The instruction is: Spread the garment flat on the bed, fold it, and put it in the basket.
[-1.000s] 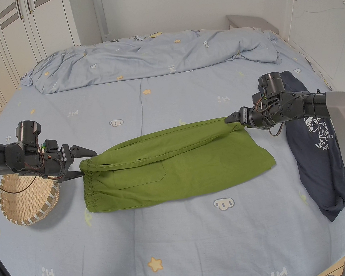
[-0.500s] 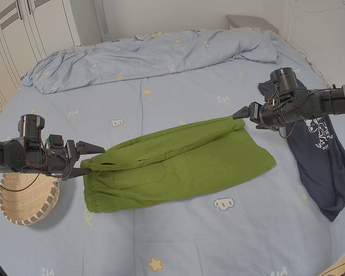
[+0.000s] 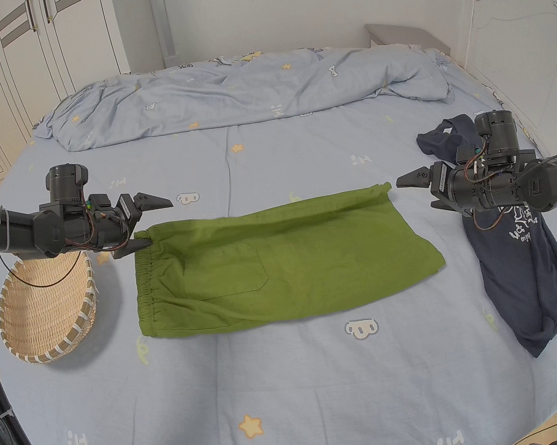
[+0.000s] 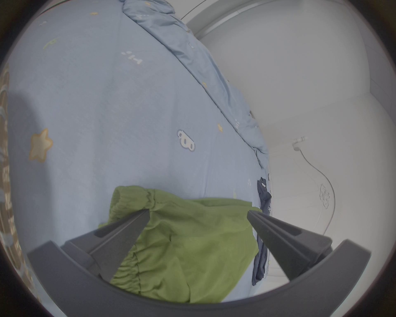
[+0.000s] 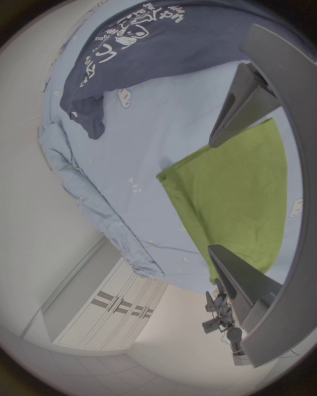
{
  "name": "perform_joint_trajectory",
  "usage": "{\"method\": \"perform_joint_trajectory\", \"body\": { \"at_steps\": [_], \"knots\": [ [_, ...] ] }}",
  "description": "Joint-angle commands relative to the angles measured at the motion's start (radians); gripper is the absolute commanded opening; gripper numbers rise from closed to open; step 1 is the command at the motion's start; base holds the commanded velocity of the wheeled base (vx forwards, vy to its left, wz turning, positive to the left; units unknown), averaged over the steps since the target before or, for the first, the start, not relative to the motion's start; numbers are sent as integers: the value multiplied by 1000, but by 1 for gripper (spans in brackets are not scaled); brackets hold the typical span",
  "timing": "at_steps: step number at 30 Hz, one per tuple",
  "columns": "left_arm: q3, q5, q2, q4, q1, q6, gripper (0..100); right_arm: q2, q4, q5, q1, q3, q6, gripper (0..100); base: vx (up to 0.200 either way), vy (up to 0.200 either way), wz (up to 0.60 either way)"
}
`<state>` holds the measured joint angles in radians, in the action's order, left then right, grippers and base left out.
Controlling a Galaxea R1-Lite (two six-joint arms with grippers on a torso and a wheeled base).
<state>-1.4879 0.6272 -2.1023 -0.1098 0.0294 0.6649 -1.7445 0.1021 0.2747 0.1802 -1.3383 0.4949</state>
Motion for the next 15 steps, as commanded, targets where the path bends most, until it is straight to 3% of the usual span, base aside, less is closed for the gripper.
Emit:
{"method": "perform_joint_trajectory", "body": {
  "at_steps": [1,8,15],
  "knots": [
    [-32,-14,-70,-7,9,5,100,48,4,3,-7,18,1,100,0,0,0],
    [-12,-20,-34,-5,14,5,100,43,4,6,-24,10,-1,100,0,0,0],
    [140,-9,171,-5,7,-5,100,-17,-10,37,-48,-55,-1,100,0,0,0]
  ]
}}
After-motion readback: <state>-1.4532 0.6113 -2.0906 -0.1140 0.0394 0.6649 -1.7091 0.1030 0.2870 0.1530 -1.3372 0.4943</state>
